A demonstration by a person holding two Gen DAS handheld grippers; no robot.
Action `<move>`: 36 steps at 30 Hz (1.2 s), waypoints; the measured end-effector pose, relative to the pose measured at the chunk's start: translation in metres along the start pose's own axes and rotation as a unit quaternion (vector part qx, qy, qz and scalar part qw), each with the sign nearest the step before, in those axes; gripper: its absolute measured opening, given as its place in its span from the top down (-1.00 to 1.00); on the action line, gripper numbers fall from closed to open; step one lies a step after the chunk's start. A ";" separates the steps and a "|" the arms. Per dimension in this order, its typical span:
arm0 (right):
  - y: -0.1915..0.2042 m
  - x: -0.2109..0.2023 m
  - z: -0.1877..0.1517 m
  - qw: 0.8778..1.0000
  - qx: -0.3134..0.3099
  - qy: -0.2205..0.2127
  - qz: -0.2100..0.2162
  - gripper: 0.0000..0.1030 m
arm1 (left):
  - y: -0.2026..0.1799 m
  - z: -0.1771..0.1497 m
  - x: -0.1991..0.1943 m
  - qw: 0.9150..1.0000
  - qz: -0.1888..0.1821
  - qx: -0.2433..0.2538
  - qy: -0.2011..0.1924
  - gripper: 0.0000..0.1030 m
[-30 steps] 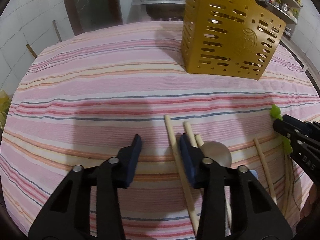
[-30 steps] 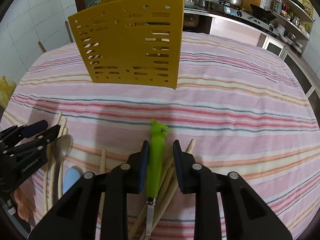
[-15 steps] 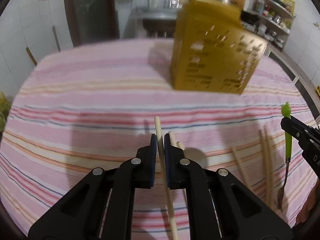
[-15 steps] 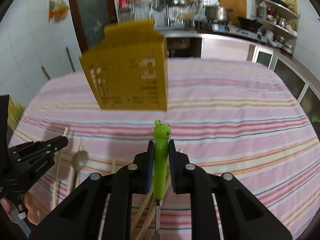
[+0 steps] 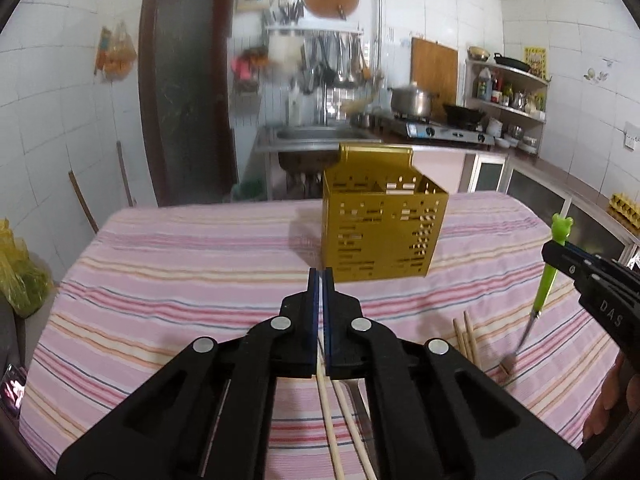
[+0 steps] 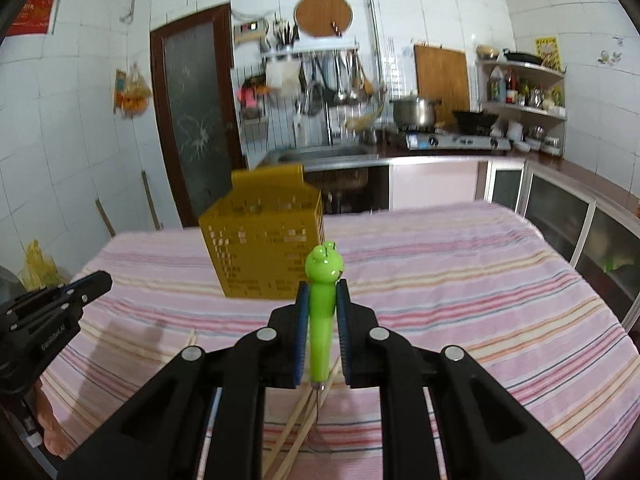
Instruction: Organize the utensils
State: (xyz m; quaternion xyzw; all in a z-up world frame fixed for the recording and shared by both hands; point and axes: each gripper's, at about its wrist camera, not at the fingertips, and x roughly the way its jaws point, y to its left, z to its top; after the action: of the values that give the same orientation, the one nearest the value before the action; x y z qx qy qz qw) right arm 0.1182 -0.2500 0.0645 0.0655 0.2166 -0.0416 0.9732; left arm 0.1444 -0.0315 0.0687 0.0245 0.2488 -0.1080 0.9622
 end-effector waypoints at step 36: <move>-0.001 0.013 0.000 1.000 -0.012 0.022 -0.003 0.73 | 0.023 -0.050 0.143 0.975 0.022 -0.018 0.218 0.27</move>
State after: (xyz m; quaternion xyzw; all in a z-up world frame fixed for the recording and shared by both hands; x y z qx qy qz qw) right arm 0.1298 -0.2522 0.0591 0.0544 0.2387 -0.0406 0.9687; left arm 0.2478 -0.0316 -0.0450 0.0355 0.4542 -0.0740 0.8871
